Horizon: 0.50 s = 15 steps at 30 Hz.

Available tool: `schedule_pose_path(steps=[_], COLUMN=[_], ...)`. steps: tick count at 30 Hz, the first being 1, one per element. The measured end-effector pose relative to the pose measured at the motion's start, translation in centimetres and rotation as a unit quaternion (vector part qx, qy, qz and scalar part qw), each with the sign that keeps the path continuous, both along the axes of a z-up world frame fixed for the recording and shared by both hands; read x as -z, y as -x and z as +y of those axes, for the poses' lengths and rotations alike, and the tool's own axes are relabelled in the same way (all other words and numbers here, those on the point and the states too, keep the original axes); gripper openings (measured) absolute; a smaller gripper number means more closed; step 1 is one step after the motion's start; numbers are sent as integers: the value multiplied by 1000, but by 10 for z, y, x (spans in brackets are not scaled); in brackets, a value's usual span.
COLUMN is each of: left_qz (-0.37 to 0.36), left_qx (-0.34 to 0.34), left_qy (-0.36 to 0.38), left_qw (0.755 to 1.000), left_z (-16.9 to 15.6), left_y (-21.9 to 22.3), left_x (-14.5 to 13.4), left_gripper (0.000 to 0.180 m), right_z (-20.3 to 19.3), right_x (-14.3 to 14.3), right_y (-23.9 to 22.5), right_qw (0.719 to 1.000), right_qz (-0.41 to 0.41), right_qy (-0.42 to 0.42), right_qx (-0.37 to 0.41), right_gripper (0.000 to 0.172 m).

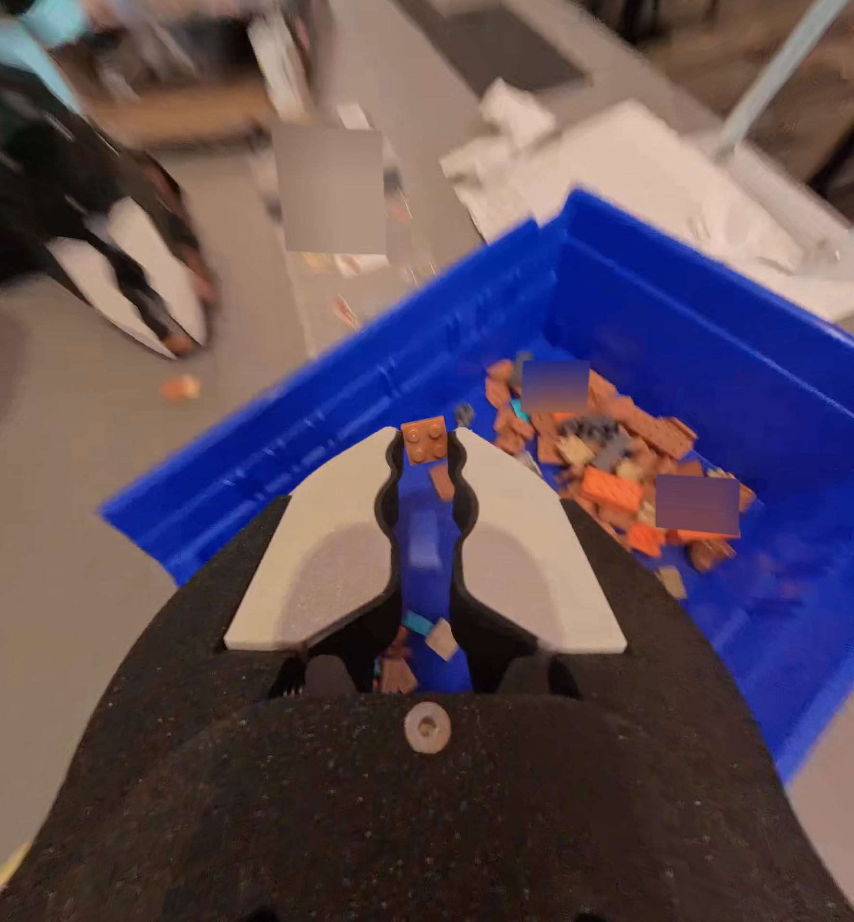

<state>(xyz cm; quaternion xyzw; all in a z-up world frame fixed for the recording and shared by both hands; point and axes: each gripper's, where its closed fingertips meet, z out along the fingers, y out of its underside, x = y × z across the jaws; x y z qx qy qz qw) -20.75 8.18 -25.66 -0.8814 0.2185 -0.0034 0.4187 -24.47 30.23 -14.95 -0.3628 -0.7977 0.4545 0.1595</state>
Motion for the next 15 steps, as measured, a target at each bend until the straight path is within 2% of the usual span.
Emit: schedule_pose_path(steps=[3,5,10,15], left_qz=[-1,-3,-3,-5], left_qx=[1,2,1,1], left_qy=[1,2,2,3], left_qw=[1000,1000,1000,1000], left_z=[0,0,0,0], left_y=[0,0,0,0], left_x=[0,0,0,0], left_gripper=[17,17,17,17], right_z=[12,13,5,-1], right_x=[31,45,63,60], right_y=[6,7,11,13], right_qw=[989,981,977,980], right_qz=[-46,-70,-87,-56], right_qy=[-134,-180,-196,-191], right_qx=[30,28,7,-9], right_gripper=[17,17,17,17])
